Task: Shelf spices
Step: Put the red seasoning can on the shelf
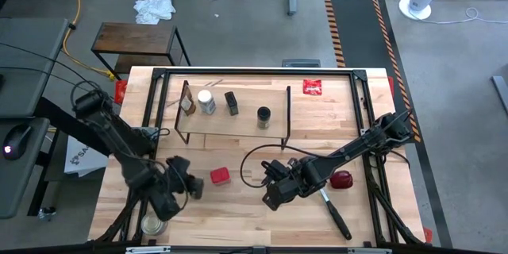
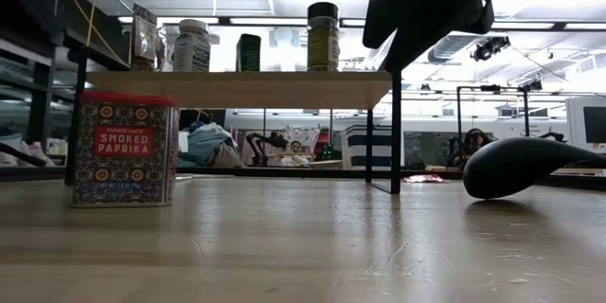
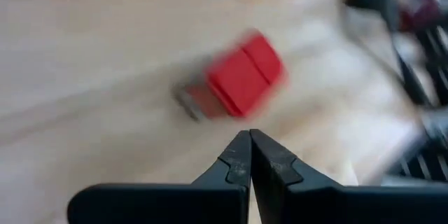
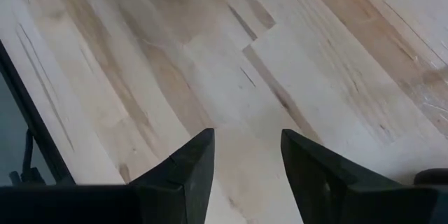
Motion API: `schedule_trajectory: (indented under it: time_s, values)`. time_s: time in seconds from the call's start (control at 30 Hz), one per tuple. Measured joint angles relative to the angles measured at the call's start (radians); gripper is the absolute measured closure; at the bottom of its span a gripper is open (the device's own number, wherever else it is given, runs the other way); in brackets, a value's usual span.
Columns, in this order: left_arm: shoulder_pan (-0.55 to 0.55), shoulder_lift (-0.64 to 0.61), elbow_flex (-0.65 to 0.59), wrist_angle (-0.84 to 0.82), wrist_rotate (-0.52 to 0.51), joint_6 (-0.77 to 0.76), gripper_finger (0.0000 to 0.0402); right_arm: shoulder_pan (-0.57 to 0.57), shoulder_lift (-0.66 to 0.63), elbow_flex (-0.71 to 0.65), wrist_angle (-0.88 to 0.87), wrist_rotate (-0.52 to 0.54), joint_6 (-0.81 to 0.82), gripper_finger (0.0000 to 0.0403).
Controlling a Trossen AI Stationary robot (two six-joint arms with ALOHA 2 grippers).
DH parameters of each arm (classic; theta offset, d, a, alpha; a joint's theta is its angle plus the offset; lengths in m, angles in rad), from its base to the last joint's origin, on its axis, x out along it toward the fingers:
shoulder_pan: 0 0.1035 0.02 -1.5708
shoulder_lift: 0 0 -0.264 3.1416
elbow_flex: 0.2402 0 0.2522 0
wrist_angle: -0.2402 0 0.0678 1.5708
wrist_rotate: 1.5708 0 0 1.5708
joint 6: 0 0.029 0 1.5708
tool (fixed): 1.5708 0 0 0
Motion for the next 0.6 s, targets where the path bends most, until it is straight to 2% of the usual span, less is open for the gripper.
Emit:
schedule_trajectory:
  time_s: [0.17,0.27,0.4,0.6]
  values:
    - [-0.054,0.023,0.0,0.208,-0.005,0.277,0.04,0.0,0.0,0.0,0.003,-0.002,-0.001,0.0243]
    - [-0.057,0.03,0.0,0.237,-0.003,0.43,0.0379,-0.004,0.0,0.0,0.003,-0.002,-0.003,0.0243]
    - [-0.005,0.005,0.0,0.223,0.047,0.641,0.0317,-0.005,0.0,0.0,0.002,-0.002,-0.003,0.0243]
    - [0.129,-0.033,0.0,0.22,0.235,1.015,0.0199,-0.006,0.0,0.0,0.002,-0.002,0.05,0.0243]
